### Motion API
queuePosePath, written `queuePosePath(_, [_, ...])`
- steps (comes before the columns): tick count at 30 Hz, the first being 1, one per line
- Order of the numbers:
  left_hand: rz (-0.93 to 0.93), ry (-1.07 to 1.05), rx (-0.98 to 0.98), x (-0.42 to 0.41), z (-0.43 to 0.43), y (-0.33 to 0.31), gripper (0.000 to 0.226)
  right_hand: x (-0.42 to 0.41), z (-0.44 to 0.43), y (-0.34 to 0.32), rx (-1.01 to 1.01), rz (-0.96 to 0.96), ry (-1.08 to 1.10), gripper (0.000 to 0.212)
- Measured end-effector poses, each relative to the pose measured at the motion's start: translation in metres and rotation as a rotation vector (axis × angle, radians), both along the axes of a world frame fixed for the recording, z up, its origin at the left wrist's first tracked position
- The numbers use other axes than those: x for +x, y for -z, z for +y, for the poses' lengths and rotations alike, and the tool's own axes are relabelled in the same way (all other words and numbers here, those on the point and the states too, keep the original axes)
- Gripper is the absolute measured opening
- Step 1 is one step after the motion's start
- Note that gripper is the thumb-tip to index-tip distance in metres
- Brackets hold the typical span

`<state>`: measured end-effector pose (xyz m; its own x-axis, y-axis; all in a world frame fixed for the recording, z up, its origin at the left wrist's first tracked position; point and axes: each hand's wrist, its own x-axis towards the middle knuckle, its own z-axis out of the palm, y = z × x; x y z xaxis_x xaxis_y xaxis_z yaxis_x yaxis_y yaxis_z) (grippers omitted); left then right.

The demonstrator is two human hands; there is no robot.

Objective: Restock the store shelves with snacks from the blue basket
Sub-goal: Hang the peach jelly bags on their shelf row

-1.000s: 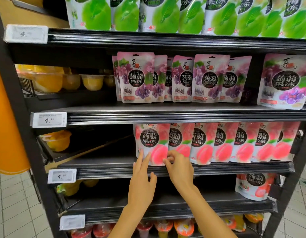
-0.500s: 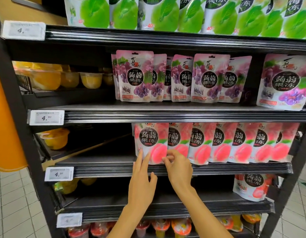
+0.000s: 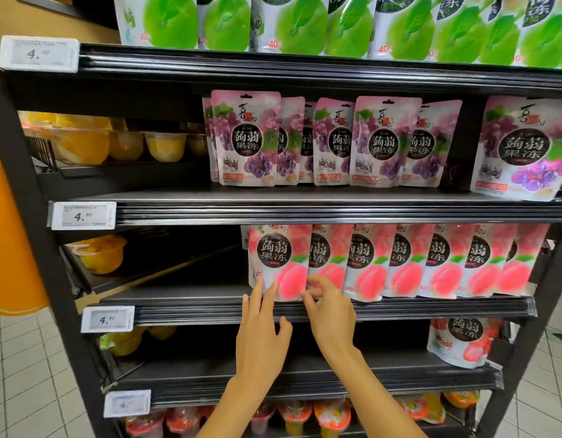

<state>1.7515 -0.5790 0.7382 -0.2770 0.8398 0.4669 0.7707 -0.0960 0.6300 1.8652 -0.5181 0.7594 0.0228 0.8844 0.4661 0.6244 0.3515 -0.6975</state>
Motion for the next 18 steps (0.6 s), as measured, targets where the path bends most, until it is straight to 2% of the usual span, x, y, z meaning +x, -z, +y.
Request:
queuePosePath(8, [-0.052,0.003,0.094,0.003,-0.005,0.003,0.059,0.015,-0.01,0.006,0.066,0.032,-0.011,0.033])
queuePosePath(12, [-0.026,-0.021,0.268,0.011,-0.02,0.012,0.039,0.028,-0.027,0.021,0.111,0.046,-0.054,0.035])
queuePosePath(15, [-0.065,-0.041,0.286,0.013,-0.033,0.033,0.024,0.042,-0.042,0.048,0.039,0.078,-0.11,0.029])
queuePosePath(18, [-0.132,-0.027,0.193,0.015,-0.046,0.072,0.021,0.056,-0.057,0.088,-0.118,0.036,-0.144,0.018])
